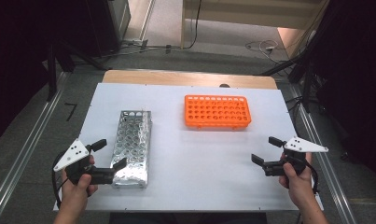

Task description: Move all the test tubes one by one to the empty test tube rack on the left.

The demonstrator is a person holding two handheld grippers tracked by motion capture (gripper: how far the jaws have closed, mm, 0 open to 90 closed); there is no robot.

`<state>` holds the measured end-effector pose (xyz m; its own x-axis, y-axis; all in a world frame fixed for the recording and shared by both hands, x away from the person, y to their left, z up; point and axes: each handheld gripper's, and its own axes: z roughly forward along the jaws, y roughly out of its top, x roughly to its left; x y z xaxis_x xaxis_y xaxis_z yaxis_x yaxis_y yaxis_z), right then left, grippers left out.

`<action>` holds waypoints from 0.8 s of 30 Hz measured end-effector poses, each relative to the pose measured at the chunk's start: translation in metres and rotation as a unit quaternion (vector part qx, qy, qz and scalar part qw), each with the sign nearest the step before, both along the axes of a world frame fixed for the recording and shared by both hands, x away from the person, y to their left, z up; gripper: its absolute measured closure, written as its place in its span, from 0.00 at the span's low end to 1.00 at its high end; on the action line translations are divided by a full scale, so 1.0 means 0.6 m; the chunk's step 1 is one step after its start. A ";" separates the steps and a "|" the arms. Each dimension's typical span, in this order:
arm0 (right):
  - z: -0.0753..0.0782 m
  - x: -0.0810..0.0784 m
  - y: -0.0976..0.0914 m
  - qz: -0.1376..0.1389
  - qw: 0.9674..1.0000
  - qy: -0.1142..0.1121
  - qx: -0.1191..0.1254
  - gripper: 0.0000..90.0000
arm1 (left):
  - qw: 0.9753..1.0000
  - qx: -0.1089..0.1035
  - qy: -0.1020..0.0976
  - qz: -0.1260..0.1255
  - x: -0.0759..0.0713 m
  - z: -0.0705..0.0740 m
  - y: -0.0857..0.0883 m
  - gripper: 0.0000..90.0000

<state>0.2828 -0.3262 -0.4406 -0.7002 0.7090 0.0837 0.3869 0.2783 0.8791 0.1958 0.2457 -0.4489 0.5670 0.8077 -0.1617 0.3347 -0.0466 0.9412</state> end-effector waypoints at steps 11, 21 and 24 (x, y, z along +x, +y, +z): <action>-0.020 -0.010 -0.045 -0.011 1.000 0.001 0.003 0.00 | 1.000 0.000 -0.005 0.003 -0.004 -0.008 0.007 0.00; -0.027 -0.010 -0.054 -0.017 1.000 0.001 0.005 0.00 | 1.000 -0.002 -0.006 -0.002 0.000 -0.010 -0.001 0.00; -0.026 -0.009 -0.052 -0.015 1.000 0.002 0.006 0.00 | 1.000 -0.003 -0.005 -0.001 0.000 -0.011 -0.001 0.00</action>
